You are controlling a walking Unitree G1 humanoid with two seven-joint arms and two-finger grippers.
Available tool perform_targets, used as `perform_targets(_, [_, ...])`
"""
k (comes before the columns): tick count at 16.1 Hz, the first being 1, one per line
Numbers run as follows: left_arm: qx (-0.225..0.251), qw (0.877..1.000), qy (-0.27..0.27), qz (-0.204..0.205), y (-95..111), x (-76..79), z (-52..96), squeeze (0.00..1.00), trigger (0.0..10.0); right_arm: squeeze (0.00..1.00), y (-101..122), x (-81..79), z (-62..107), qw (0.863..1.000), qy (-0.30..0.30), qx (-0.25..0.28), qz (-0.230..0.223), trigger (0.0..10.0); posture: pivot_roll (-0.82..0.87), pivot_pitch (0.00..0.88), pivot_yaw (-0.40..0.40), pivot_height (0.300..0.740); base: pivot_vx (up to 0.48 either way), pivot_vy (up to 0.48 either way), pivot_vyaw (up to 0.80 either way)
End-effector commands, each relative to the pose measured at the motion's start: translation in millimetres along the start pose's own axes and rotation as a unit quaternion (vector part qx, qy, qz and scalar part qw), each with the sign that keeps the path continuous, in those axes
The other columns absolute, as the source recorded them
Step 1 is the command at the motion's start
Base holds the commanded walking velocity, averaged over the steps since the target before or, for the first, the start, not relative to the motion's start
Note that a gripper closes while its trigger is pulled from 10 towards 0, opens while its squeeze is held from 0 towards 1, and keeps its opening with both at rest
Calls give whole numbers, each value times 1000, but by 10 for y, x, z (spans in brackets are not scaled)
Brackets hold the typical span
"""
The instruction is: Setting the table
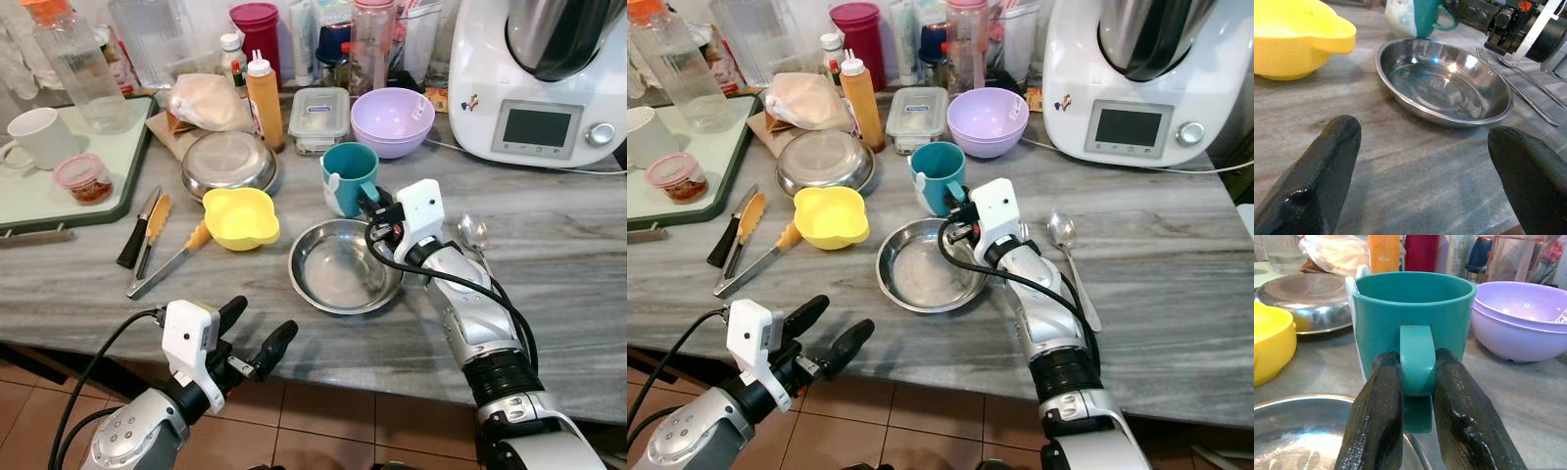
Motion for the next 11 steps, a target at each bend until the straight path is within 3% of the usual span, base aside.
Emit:
perform_targets(1, [6,1000,-9,-2,76,28,19,0,10000,0,37,27,-5,1000,-3,9,10,10000,-47,147,74,740,0,0,0])
perform_targets(6, [29,1000,-11,-1,236,53,-86,0,10000,0,-42,58,23,1000,-8,1,15,10000,-54,148,80,740,0,0,0])
perform_targets(11, [34,999,-10,5,256,90,-110,0,10000,0,-110,71,47,1000,-11,-8,13,10000,-56,145,79,740,0,0,0])
Point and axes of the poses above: a point about 5 cm out from each wrist's last joint towards the gripper, its own z axis pointing back from the gripper into the wrist, its own y axis along the axis of the wrist's last joint, x = y × z, the point moved 6 cm from there along -z, pointing out of the wrist towards the gripper, and after that the axes turned 6 degrees about z, right-handed, at the moved point
